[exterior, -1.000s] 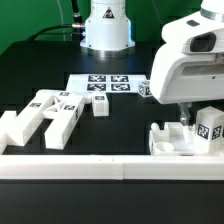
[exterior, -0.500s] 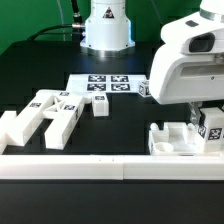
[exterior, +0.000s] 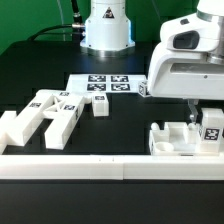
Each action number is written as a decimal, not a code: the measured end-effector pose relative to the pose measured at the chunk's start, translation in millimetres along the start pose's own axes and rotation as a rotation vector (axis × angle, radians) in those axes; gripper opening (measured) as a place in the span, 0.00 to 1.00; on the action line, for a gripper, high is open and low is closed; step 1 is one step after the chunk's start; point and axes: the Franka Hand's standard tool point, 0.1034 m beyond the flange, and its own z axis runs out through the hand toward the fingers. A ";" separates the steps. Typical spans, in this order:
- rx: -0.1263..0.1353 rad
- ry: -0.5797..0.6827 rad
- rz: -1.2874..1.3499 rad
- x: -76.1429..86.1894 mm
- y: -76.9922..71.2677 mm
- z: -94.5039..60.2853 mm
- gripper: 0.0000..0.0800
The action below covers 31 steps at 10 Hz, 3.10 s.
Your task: Assemble chair
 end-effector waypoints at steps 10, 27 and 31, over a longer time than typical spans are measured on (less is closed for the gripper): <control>-0.020 -0.001 0.661 -3.3 -5.4 -0.2 0.36; 0.019 0.060 0.193 5.1 -6.3 3.3 0.81; 0.001 0.066 -0.166 6.9 -2.4 3.6 0.81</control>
Offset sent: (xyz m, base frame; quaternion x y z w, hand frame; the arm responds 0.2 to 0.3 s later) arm 0.0000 0.0000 0.0000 0.0000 0.0000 0.1938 0.9810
